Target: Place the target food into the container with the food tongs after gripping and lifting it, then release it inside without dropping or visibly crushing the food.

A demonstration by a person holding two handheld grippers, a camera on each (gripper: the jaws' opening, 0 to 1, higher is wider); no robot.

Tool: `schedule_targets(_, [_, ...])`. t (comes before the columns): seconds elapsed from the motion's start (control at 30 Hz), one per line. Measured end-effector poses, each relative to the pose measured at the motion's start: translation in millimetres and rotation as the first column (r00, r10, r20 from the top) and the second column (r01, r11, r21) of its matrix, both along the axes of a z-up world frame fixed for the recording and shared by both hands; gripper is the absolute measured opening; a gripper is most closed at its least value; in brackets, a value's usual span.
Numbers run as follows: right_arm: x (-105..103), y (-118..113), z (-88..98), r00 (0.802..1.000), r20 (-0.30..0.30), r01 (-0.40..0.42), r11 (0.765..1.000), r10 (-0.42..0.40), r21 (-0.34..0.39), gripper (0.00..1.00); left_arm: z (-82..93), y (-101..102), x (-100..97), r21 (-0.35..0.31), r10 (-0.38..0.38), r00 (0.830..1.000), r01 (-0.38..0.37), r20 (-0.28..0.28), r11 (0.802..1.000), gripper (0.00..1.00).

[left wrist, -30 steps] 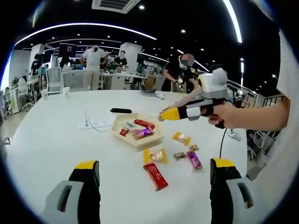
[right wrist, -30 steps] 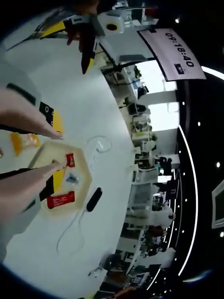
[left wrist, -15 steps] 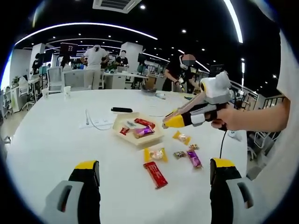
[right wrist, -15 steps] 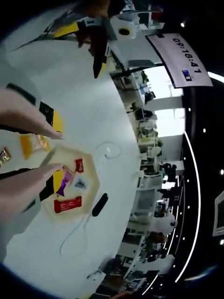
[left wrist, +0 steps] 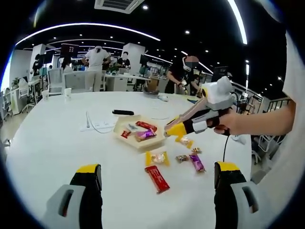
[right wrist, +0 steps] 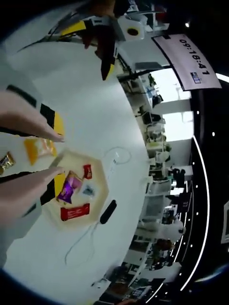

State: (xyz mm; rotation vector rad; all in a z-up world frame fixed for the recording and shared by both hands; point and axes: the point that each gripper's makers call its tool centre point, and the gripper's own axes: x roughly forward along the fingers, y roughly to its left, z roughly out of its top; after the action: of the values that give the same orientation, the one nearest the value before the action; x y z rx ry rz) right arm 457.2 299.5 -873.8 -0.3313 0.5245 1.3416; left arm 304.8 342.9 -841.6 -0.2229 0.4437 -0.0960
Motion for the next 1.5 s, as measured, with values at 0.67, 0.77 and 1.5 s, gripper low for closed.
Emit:
schedule_targets(0.67, [-1, -32, -12.7, 1.000, -0.015, 0.000, 0.999, -0.001, -0.046, 0.27, 3.1, -8, 8.9, -0.001, -0.022, 1.000, 0.022, 0.012, 1.000, 0.99])
schedule_targets(0.77, [-3, -35, -14.9, 1.000, -0.018, 0.001, 0.999, -0.002, -0.054, 0.27, 3.1, -11, 9.9, 0.000, -0.032, 0.999, 0.032, 0.011, 0.999, 0.99])
schedule_targets(1.5, [-3, -60, -21.5, 0.999, -0.017, -0.029, 0.996, 0.028, -0.086, 0.27, 13.7, -13, 13.0, 0.003, -0.036, 0.999, 0.036, 0.032, 0.999, 0.99])
